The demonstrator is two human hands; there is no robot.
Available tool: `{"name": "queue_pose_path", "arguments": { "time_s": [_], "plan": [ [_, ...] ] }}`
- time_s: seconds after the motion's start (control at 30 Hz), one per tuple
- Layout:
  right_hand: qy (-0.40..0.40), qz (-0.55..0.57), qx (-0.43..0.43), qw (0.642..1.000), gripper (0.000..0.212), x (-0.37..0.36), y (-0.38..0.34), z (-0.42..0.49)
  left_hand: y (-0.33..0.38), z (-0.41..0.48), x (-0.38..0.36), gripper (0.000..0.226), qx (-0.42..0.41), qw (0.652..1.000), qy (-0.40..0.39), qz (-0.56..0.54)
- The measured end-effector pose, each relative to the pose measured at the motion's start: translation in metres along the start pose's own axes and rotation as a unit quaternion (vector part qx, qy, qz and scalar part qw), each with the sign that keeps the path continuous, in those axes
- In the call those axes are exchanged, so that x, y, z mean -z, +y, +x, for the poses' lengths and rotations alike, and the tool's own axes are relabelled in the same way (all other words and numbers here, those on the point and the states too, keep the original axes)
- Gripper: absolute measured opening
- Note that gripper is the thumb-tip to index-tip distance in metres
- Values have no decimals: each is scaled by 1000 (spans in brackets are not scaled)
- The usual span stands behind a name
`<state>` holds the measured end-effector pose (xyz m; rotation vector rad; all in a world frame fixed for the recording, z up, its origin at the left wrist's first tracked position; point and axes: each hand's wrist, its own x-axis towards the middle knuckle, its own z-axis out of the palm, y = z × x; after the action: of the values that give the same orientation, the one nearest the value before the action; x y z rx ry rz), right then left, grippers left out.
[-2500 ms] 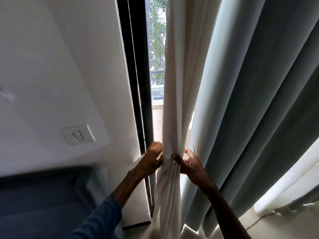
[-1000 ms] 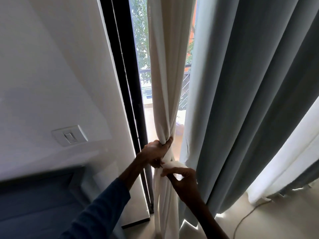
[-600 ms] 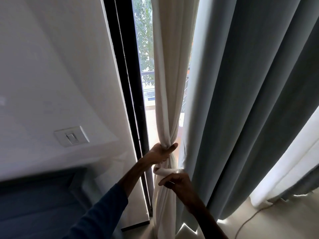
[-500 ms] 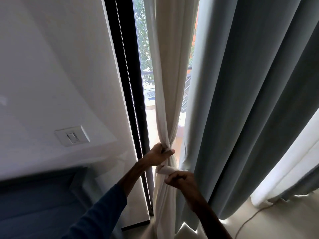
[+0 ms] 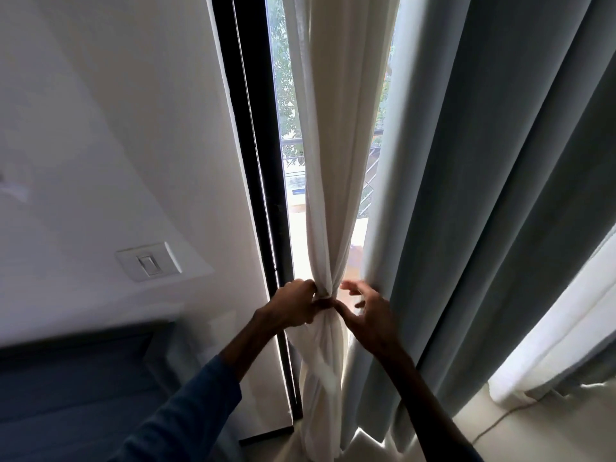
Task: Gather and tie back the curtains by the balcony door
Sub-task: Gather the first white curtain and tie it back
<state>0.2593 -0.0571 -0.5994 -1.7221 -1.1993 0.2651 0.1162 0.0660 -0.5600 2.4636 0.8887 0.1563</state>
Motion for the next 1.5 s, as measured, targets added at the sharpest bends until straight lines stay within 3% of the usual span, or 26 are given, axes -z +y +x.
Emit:
{"name": "queue_pose_path", "arguments": {
  "time_s": [0.1,0.23,0.33,0.43,0.57,0.67,0.73,0.77,0.87,0.9,0.97,1.03,1.17,1.3,1.4,1.5],
  "plan": [
    [-133,138,-12,981,36,-2,-8,11,1,-2,3,22,-52,994,-92,1],
    [-146,195,-6,970,30,-1,-7,14,-7,-7,11,22,-117,983,-140,6],
    [-128,212,-5,969,25,0,2,11,-21,-13,19,25,-152,980,-123,-26],
    [-145,272,-30,951,29,7,3,7,-42,-13,30,30,-117,990,-66,-49],
    [-219,345,-71,910,69,9,-4,-1,-41,-12,44,21,-121,990,18,-64],
    [-236,339,-126,902,100,1,-10,-9,-35,3,30,19,-94,994,46,-28],
    [-241,305,-155,908,122,-1,-11,-11,-26,9,14,30,1,987,59,-147],
    [-240,292,-168,910,130,-1,-11,-11,-15,8,9,19,42,970,44,-235],
    [-202,289,-199,914,148,2,-10,-11,3,16,5,12,60,903,37,-423],
    [-184,292,-200,917,147,4,-8,-12,10,17,8,8,1,906,30,-423],
    [-148,311,-199,918,129,8,-1,-13,13,14,12,34,-114,926,2,-359],
    [-124,326,-195,917,118,11,4,-14,9,9,16,45,-131,942,-41,-305],
    [-119,362,-194,904,100,16,8,-14,17,3,15,12,-78,918,-85,-380],
    [-75,381,-207,898,78,14,13,-8,9,2,7,24,-53,895,-127,-424],
    [-82,382,-206,897,72,11,13,-2,16,1,-8,22,-97,930,-59,-350],
    [-91,468,-207,854,48,11,9,-2,17,2,-22,17,-104,920,67,-372]
  ]
}}
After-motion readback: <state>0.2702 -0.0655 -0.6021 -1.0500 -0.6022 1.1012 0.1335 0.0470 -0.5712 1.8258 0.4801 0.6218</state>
